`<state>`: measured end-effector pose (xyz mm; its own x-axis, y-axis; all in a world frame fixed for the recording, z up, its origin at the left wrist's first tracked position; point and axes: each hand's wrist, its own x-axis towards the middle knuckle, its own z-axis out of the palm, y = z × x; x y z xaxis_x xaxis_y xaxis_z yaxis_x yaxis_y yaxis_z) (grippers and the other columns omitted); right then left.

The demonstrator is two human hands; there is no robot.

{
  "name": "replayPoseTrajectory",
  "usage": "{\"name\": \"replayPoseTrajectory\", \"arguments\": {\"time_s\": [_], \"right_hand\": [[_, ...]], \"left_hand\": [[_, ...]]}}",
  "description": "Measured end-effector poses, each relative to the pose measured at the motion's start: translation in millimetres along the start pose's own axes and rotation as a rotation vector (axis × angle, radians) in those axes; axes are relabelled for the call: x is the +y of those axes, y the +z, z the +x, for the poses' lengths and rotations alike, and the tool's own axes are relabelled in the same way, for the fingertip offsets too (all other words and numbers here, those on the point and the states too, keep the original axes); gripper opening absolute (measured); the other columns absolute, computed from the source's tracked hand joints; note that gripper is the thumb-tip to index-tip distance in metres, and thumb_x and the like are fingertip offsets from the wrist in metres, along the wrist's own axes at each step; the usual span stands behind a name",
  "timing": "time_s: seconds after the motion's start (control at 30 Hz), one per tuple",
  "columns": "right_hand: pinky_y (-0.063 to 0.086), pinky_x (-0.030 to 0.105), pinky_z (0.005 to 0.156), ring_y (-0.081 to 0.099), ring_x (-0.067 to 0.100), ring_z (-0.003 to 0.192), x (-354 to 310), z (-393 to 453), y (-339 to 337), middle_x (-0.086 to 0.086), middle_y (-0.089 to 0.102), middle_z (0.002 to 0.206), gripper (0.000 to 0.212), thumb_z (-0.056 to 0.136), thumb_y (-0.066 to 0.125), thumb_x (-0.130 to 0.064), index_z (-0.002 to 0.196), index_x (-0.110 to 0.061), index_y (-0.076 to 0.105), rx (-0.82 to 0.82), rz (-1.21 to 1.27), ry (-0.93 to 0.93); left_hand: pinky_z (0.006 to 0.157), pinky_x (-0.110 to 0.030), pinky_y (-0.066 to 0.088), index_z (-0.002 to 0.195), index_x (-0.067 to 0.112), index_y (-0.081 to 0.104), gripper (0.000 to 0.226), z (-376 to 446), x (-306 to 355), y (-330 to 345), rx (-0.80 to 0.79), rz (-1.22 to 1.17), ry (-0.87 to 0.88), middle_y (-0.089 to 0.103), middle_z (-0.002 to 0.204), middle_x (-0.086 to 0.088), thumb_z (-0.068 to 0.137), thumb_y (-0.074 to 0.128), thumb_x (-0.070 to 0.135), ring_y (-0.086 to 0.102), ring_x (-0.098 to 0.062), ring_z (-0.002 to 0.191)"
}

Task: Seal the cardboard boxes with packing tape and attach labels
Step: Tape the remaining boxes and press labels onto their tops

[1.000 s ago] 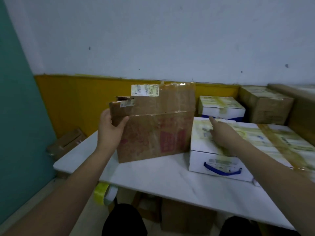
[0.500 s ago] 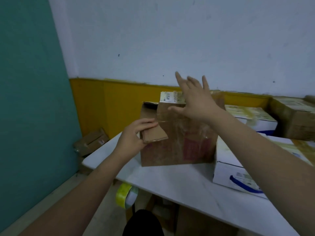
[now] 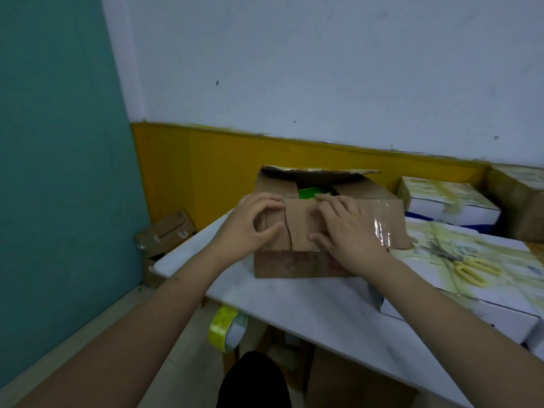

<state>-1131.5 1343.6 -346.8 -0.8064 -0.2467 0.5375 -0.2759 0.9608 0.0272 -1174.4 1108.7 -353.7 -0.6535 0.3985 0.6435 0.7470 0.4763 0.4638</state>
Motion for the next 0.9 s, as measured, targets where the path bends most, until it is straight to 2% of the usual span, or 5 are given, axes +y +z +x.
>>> {"name": "replayPoseTrajectory", "arguments": {"time_s": [0.13, 0.23, 0.37, 0.7, 0.9], "right_hand": [[0.033, 0.042, 0.105, 0.036, 0.027, 0.133, -10.8, 6.1, 4.4, 0.002, 0.045, 0.145, 0.068, 0.085, 0.070, -0.044, 0.143, -0.023, 0.041, 0.067, -0.088, 0.028], [0.036, 0.045, 0.103, 0.037, 0.032, 0.130, -20.0, 4.5, 11.1, 0.007, 0.044, 0.146, 0.069, 0.085, 0.072, -0.035, 0.145, -0.019, 0.042, 0.071, -0.094, 0.068], [0.038, 0.049, 0.101, 0.037, 0.035, 0.130, -29.9, -1.1, 18.3, 0.011, 0.041, 0.149, 0.069, 0.085, 0.073, -0.025, 0.146, -0.015, 0.041, 0.099, -0.055, 0.116], [0.041, 0.050, 0.096, 0.048, 0.043, 0.117, -58.8, -16.9, 25.9, 0.018, 0.052, 0.140, 0.049, 0.083, 0.056, 0.000, 0.132, -0.006, 0.057, 0.298, 0.095, 0.140], [0.044, 0.040, 0.085, 0.058, 0.031, 0.102, -118.0, -68.1, 65.8, 0.014, 0.068, 0.113, 0.030, 0.075, 0.050, 0.004, 0.093, -0.005, 0.072, 0.519, 0.307, -0.187]], "left_hand": [[0.095, -0.029, 0.047, 0.119, 0.025, 0.063, 0.022, -13.9, -3.7, -9.9, 0.139, -0.123, -0.167, 0.059, 0.124, 0.008, 0.097, 0.064, 0.023, 0.055, -0.007, 0.116], [0.086, -0.033, 0.048, 0.114, 0.020, 0.058, 0.021, -56.9, -17.1, -0.7, 0.406, -0.183, -0.624, 0.061, 0.112, 0.001, 0.095, 0.066, 0.022, 0.059, -0.015, 0.104], [0.093, -0.033, 0.043, 0.135, 0.007, 0.052, 0.053, -112.9, -42.5, 19.1, 0.277, -0.470, -1.246, 0.056, 0.135, -0.003, 0.093, 0.069, 0.035, 0.054, -0.028, 0.124], [0.048, -0.022, 0.051, 0.095, 0.008, 0.066, 0.009, -129.5, -42.4, 10.7, -0.283, -0.780, -1.281, 0.069, 0.064, -0.002, 0.096, 0.067, 0.016, 0.064, -0.009, 0.052], [0.048, -0.020, 0.053, 0.080, 0.005, 0.064, 0.026, -99.8, -34.3, -22.0, -0.417, -0.632, -1.443, 0.064, 0.056, -0.004, 0.100, 0.058, 0.019, 0.058, -0.010, 0.044]]}}
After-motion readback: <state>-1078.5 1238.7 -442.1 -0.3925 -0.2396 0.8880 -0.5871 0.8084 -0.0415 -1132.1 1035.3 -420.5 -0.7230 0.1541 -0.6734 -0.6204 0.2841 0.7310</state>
